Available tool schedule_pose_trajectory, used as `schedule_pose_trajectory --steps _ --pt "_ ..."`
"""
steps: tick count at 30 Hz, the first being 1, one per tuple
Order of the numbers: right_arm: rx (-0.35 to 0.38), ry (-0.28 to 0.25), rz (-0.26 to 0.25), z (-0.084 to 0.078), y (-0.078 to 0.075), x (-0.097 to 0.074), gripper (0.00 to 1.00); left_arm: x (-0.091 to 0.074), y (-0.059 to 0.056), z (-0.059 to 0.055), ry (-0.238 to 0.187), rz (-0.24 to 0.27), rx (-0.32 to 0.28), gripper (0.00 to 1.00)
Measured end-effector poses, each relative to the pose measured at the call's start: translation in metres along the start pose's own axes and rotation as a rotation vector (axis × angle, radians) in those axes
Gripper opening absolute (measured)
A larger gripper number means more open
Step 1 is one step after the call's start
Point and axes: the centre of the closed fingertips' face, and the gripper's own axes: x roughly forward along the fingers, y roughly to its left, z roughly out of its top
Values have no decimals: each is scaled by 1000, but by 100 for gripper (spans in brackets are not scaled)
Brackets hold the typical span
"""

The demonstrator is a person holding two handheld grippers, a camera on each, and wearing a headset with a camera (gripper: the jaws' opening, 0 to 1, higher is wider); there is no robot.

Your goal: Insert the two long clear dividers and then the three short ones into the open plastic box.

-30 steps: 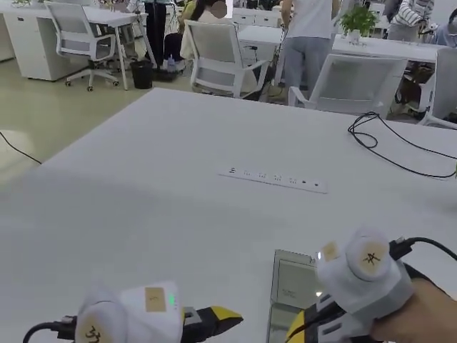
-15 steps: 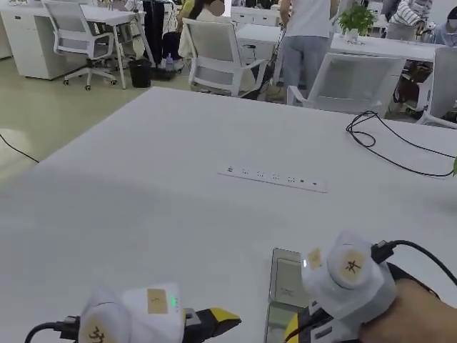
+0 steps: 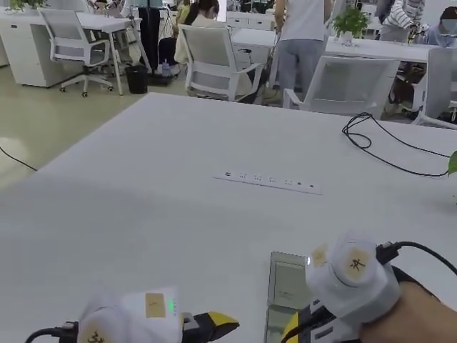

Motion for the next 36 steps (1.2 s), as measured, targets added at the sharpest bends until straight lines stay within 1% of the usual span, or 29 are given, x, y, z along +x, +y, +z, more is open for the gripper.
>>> schedule_pose_trajectory --steps 2,5,10,11,17,20,25,31,36 --pt "28 -33 -4 4 -2 -5 9 0 0 0 0 1 -1 98" --pt "64 -80 -17 9 -6 -18 11 -1 2 1 2 4 0 98" --pt "113 -145 -26 15 -10 -34 17 -1 4 3 0 8 0 98" --pt "126 -165 -28 16 -10 -38 19 -1 4 4 -1 8 -1 98" --pt "141 -196 -53 14 -13 -59 26 -1 5 5 2 7 5 98" --pt "148 -207 -63 9 -12 -71 30 -1 6 6 2 8 7 98" --pt "155 -198 -77 -6 -9 -87 34 -1 6 6 3 8 8 98" --pt "168 -162 -96 -35 -6 -104 41 -2 6 5 7 9 10 98" --pt "178 -115 -110 -64 -2 -116 43 -2 5 5 10 6 12 98"
